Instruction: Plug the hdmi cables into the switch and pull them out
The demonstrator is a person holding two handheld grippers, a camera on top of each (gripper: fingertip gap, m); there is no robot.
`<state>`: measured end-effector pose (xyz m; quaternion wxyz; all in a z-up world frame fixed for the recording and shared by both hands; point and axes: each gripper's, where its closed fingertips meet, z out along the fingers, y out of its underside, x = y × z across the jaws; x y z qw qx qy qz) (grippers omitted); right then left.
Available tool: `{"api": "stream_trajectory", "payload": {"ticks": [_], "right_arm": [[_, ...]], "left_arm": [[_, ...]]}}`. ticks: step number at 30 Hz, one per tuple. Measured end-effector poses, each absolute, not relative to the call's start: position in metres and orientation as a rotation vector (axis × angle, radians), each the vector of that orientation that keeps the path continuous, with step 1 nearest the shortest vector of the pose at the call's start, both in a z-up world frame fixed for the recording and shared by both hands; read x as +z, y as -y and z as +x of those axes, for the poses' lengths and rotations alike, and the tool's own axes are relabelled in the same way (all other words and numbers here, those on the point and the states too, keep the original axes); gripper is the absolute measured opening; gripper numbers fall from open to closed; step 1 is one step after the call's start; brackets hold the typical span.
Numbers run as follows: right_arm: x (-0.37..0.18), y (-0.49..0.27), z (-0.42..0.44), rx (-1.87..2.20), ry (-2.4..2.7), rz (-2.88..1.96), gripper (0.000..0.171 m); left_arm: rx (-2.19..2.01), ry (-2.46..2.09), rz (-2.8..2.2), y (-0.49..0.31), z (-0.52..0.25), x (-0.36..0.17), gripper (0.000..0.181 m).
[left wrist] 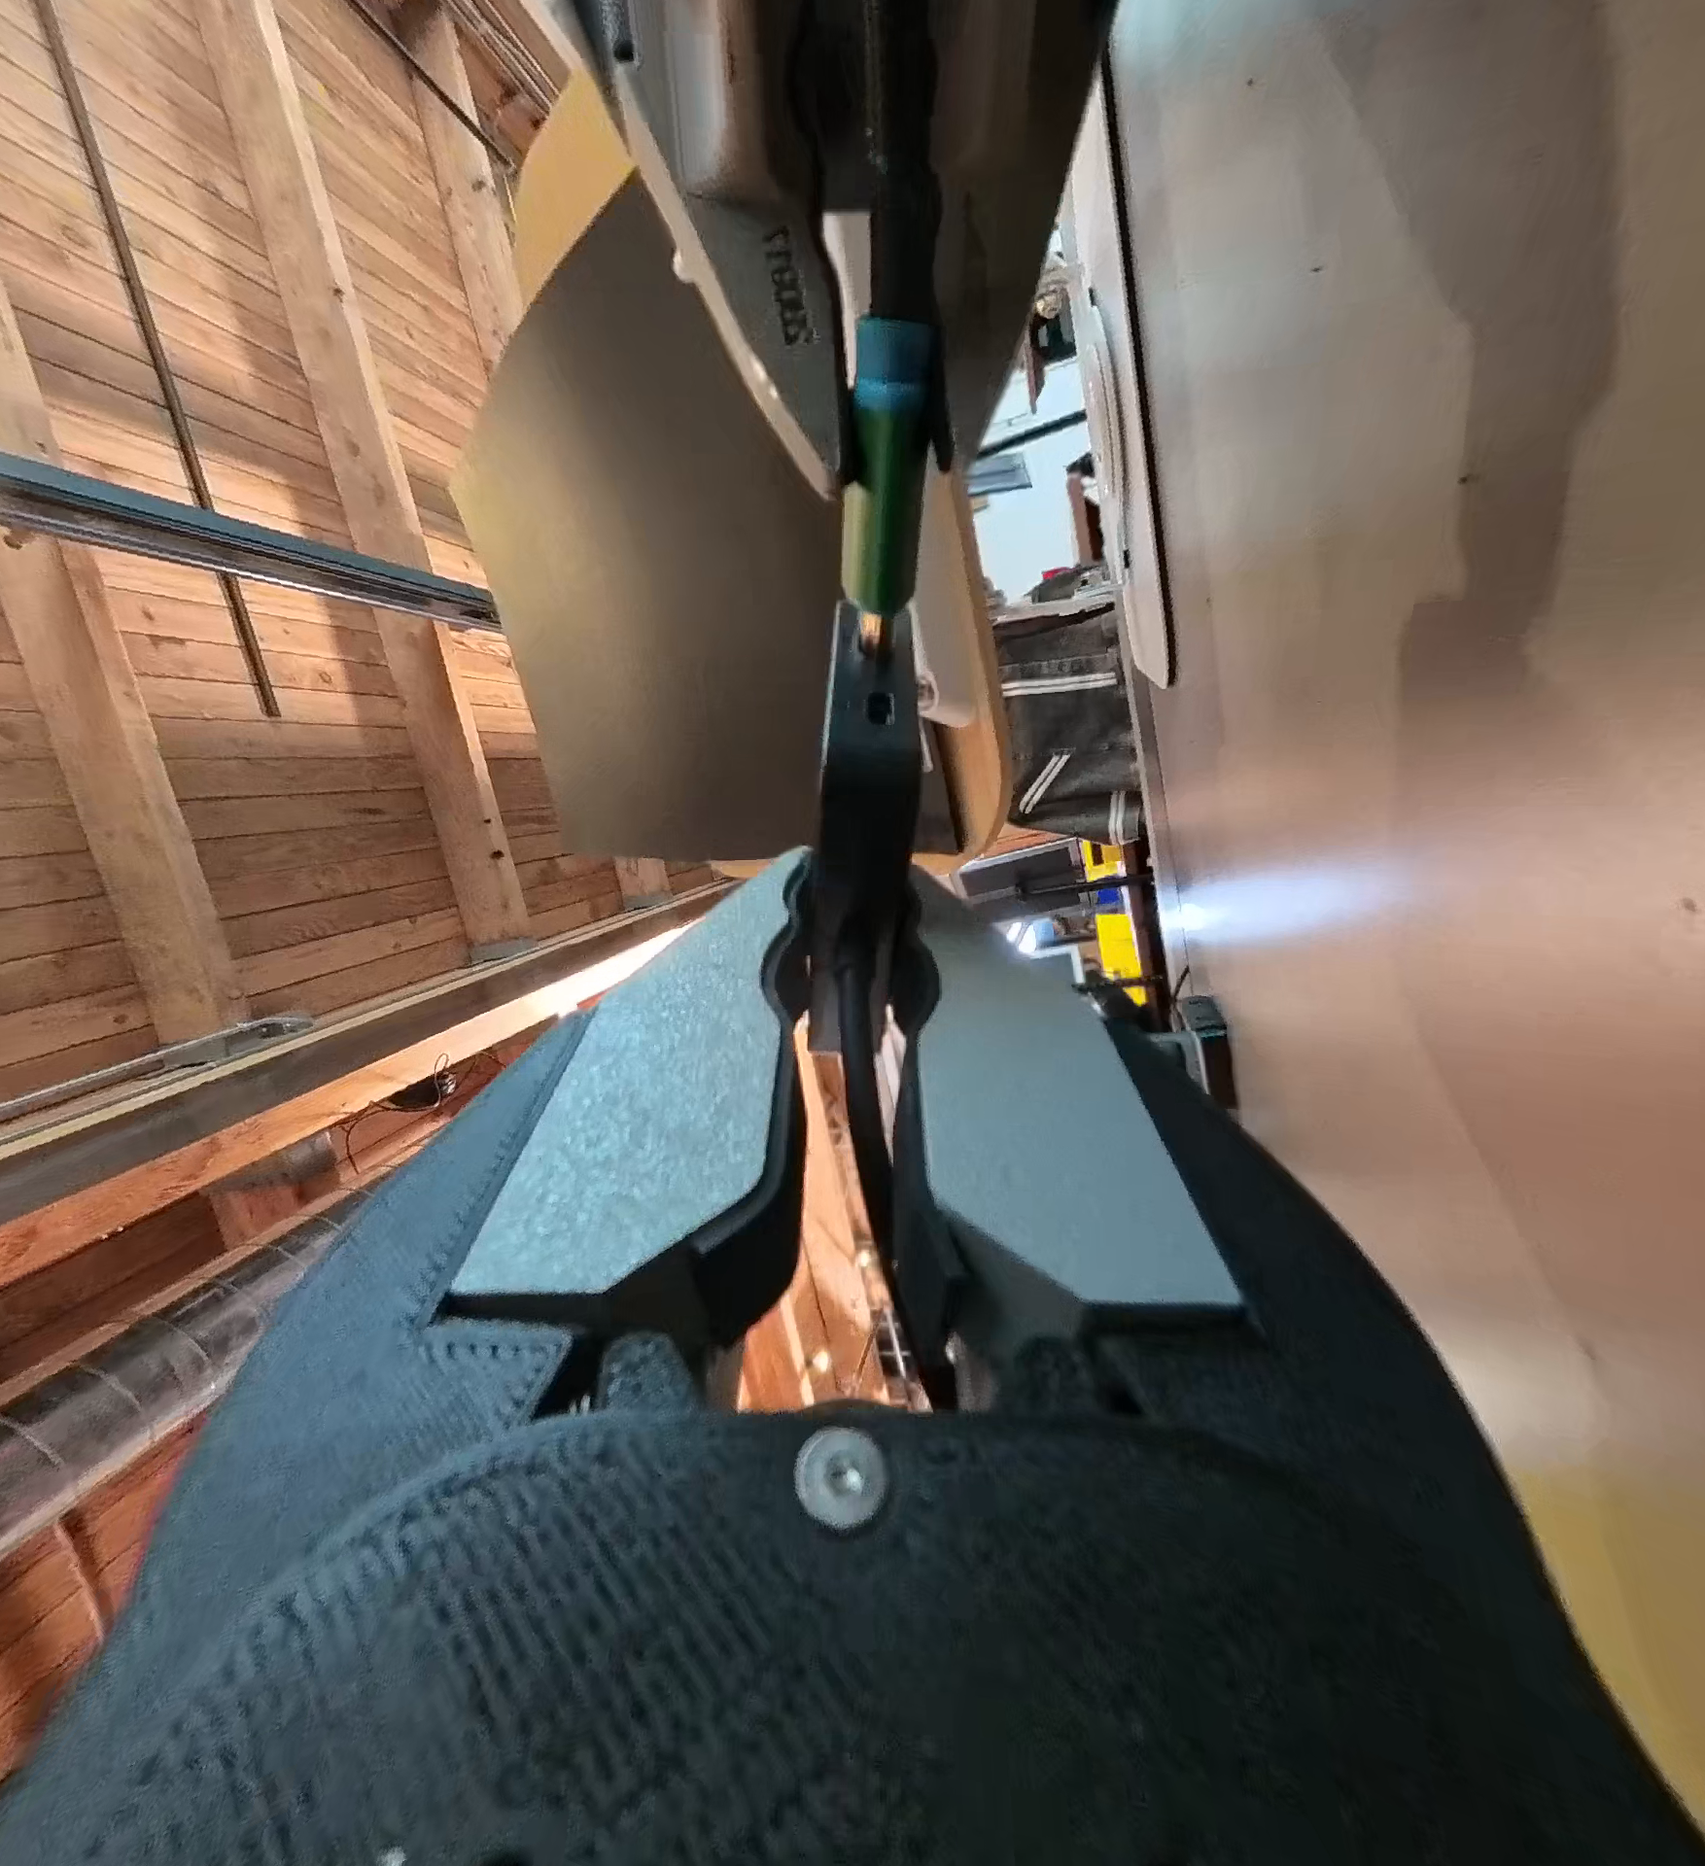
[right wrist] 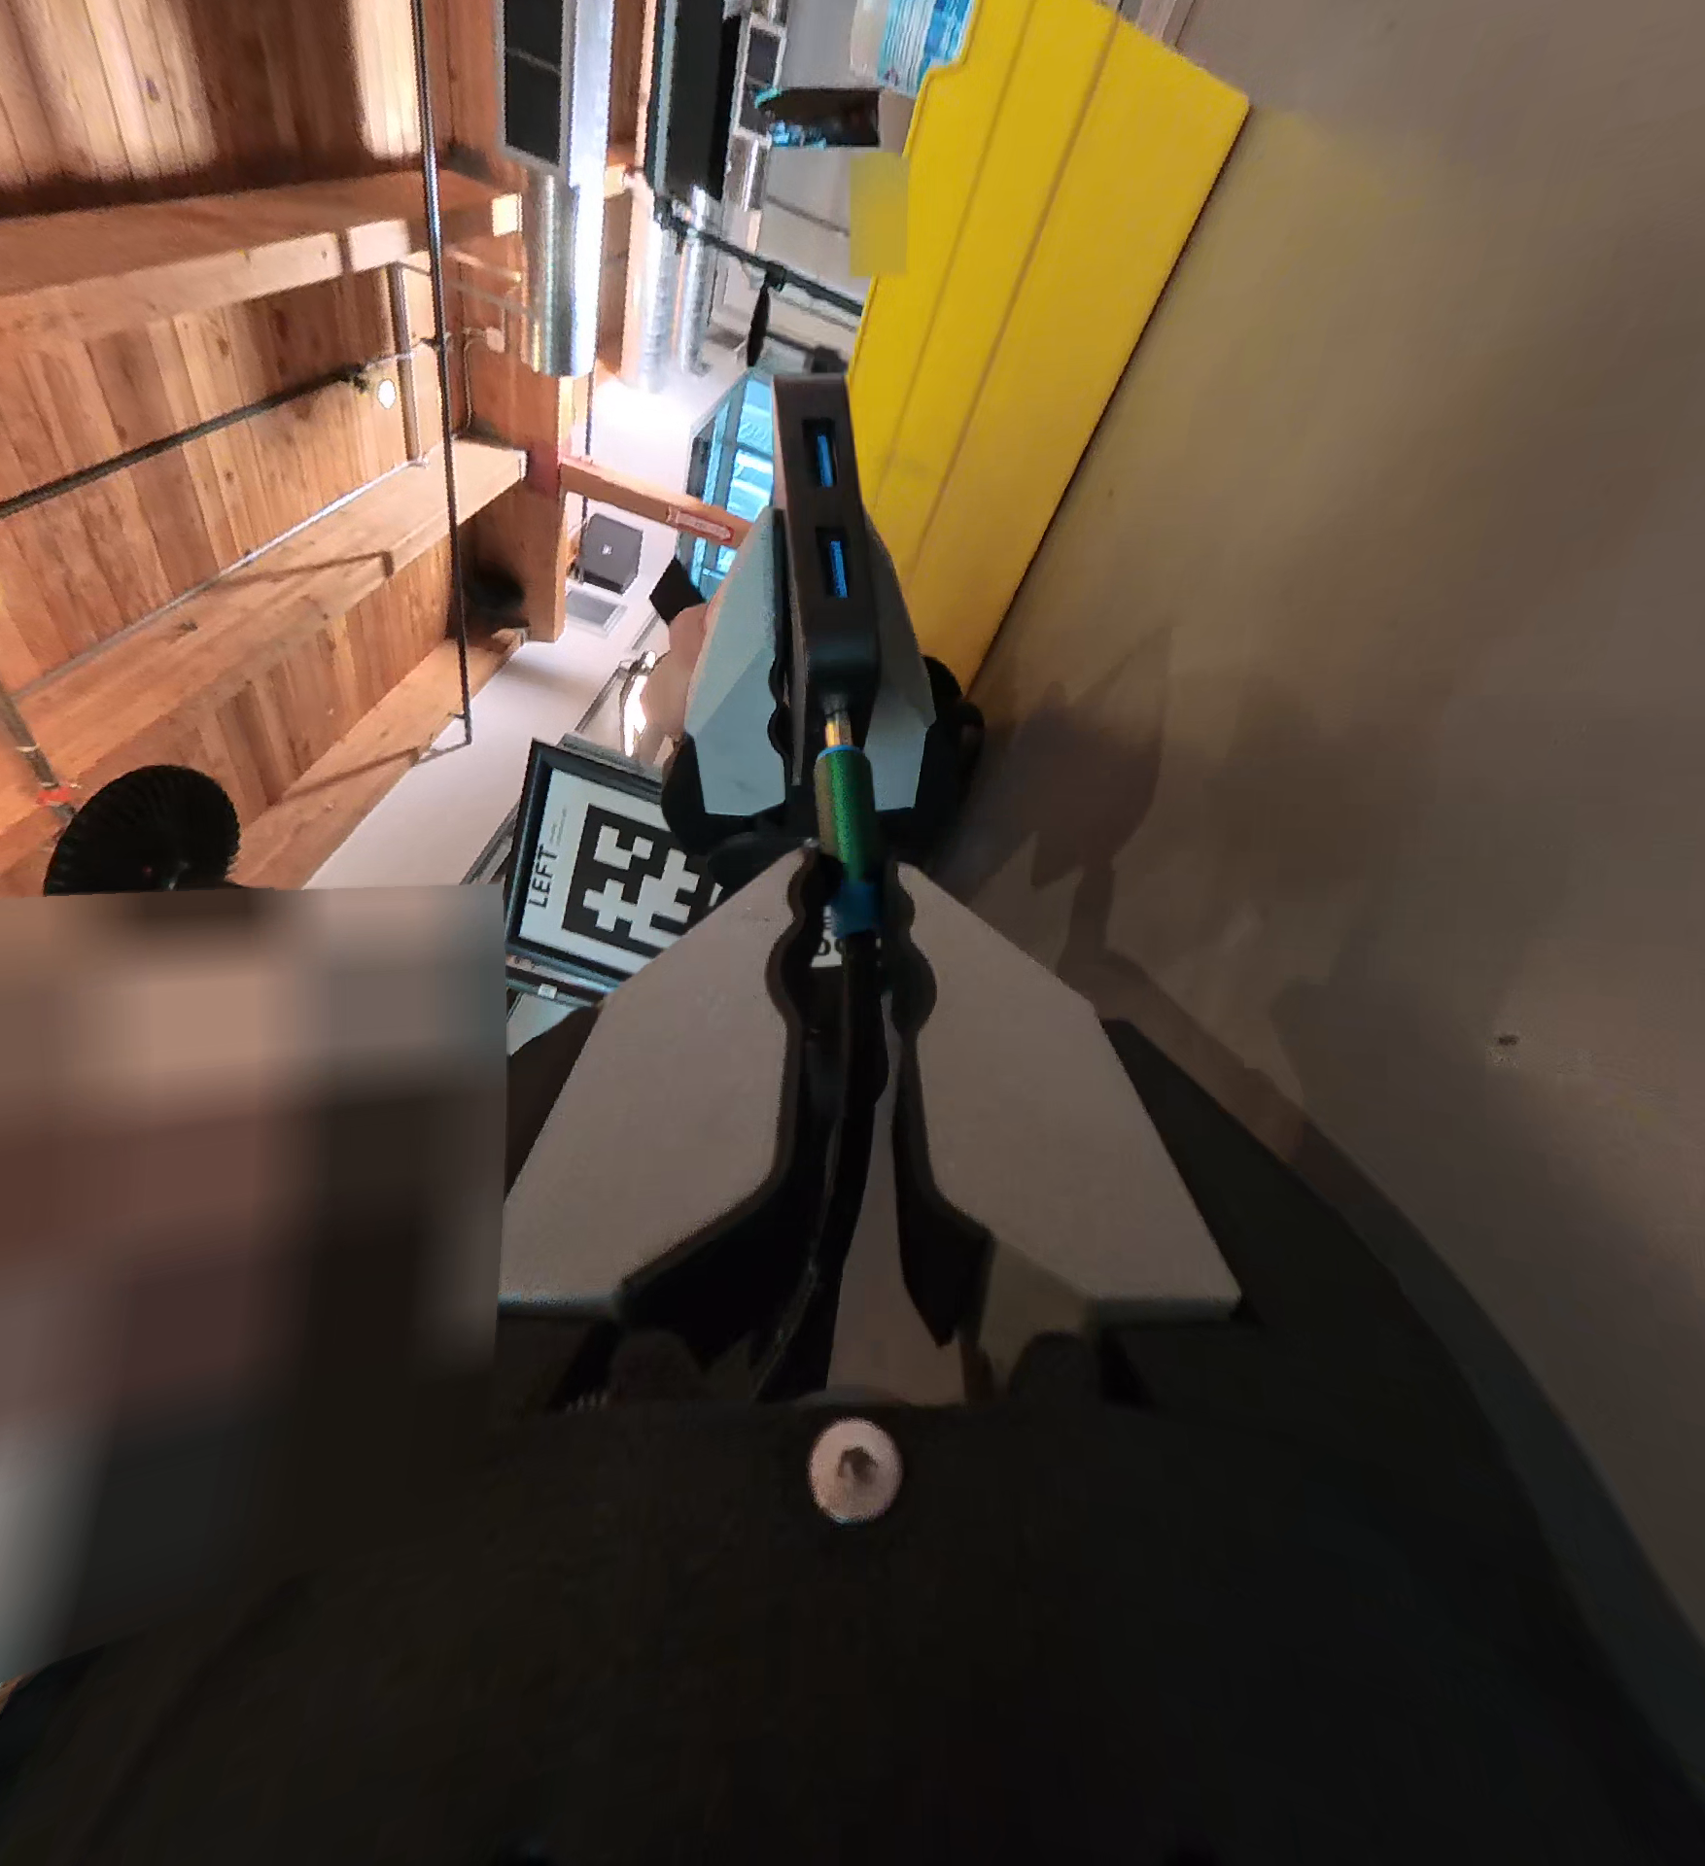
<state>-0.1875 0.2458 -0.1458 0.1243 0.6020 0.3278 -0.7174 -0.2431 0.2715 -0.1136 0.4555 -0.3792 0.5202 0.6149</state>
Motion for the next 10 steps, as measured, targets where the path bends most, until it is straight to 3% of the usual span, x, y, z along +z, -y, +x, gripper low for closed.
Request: {"api": "stream_trajectory", "payload": {"ticks": [10], "right_arm": [[-0.129, -0.234, -0.182, -2.157, -0.946, 1.583, 0.009]], "left_arm": [[1.442, -1.19, -0.882, -0.27, -0.239, -0.097, 0.011]]}}
